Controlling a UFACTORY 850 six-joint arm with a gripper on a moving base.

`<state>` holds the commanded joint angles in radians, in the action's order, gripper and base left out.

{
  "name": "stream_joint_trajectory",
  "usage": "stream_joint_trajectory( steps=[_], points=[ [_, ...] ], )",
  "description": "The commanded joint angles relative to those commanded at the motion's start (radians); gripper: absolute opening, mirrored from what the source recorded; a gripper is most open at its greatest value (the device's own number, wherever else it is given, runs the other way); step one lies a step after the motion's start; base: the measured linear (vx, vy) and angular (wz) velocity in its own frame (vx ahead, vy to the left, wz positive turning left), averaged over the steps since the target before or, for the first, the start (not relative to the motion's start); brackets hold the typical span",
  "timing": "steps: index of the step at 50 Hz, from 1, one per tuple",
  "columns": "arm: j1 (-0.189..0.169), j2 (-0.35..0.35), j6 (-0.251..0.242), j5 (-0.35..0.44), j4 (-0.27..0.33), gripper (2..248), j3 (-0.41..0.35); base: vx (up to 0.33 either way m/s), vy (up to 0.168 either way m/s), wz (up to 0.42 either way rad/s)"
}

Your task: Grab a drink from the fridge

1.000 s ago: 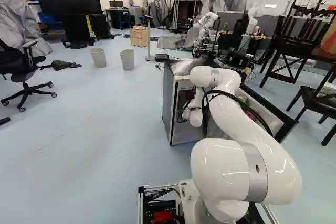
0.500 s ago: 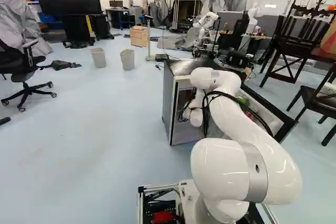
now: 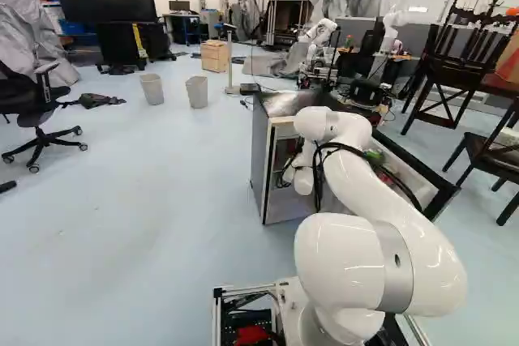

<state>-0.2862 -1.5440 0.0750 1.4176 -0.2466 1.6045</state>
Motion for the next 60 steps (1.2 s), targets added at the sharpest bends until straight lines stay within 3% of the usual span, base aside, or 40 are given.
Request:
stream_joint_trajectory(
  steps=[21,22,27,28,32,33,37,38,60],
  points=[
    [-0.004,-0.023,0.000,0.000,0.000,238,0.042,0.000,0.000,0.000],
    [-0.004,-0.023,0.000,0.000,0.000,201,0.042,0.000,0.000,0.000],
    [-0.004,-0.024,0.000,0.000,0.000,201,0.043,0.000,0.000,0.000],
    [-0.004,-0.024,0.000,0.000,0.000,163,0.044,0.000,0.000,0.000],
    [-0.004,-0.024,0.000,0.000,0.000,163,0.044,0.000,0.000,0.000],
    [-0.004,-0.024,0.000,0.000,0.000,126,0.044,0.000,0.000,0.000],
    [-0.004,-0.024,0.000,0.000,0.000,126,0.044,0.000,0.000,0.000],
    [-0.004,-0.024,0.000,0.000,0.000,97,0.044,0.000,0.000,0.000],
    [-0.004,-0.020,0.000,0.000,0.000,96,0.038,0.000,0.000,0.000]
  ],
)
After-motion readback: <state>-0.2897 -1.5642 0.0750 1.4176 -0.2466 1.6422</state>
